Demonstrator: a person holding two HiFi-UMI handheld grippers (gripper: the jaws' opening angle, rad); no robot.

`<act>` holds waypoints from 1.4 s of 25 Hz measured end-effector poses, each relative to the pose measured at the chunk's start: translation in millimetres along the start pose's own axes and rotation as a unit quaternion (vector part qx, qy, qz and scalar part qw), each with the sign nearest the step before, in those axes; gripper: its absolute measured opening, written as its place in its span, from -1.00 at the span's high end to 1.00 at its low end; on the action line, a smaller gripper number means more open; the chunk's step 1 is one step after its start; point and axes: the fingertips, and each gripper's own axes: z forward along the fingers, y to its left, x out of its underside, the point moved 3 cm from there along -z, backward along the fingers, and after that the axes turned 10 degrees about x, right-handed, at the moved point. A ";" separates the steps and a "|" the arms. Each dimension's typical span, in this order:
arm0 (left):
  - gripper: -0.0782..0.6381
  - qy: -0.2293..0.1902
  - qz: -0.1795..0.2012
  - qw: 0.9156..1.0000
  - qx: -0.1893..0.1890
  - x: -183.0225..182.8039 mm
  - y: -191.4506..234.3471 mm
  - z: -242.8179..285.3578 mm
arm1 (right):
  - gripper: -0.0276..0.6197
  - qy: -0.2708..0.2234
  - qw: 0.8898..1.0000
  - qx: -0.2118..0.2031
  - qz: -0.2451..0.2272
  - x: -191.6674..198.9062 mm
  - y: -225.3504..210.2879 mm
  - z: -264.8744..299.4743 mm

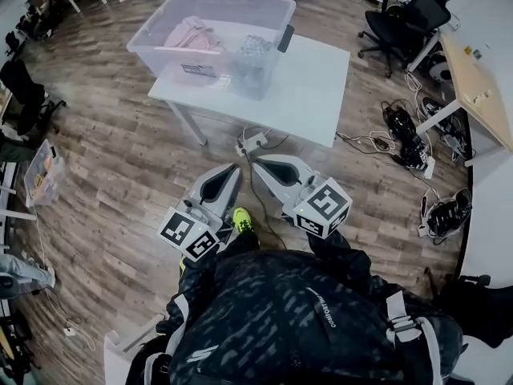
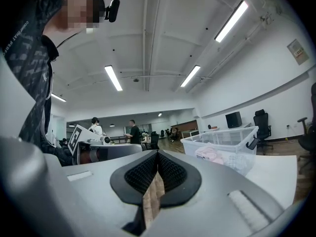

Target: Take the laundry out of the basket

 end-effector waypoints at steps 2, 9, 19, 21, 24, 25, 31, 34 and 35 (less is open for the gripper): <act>0.77 0.003 -0.003 1.000 0.005 -4.4 22.6 6.6 | 0.91 0.004 1.000 0.005 0.001 -2.2 -10.2 21.0; 0.77 0.010 -0.019 1.000 0.021 -13.7 95.2 16.5 | 0.91 0.022 1.000 0.019 0.001 -3.9 -38.1 94.4; 0.77 0.007 -0.035 0.999 0.035 -29.6 176.2 13.5 | 0.91 0.030 0.999 0.028 -0.006 -9.0 -59.4 183.8; 0.77 0.004 -0.031 0.999 0.036 -33.4 188.7 12.1 | 0.91 0.026 0.999 0.031 -0.010 -12.3 -60.6 194.1; 0.77 -0.002 -0.042 0.998 0.036 -34.5 198.8 10.1 | 0.91 0.036 0.999 0.031 -0.011 -10.7 -61.7 202.6; 0.77 -0.005 -0.047 0.998 0.036 -35.5 201.8 9.5 | 0.91 0.040 0.999 0.030 -0.013 -11.0 -62.6 206.6; 0.77 -0.013 -0.057 0.998 0.023 -40.7 215.4 -4.0 | 0.91 0.043 0.998 0.023 -0.027 -22.8 -55.6 225.5; 0.77 -0.015 -0.056 0.998 0.020 -41.7 221.8 -1.3 | 0.91 0.046 0.998 0.021 -0.030 -23.0 -59.7 228.2; 0.77 -0.016 -0.055 0.998 0.020 -42.6 224.3 1.5 | 0.91 0.046 0.998 0.022 -0.031 -23.3 -63.8 229.2</act>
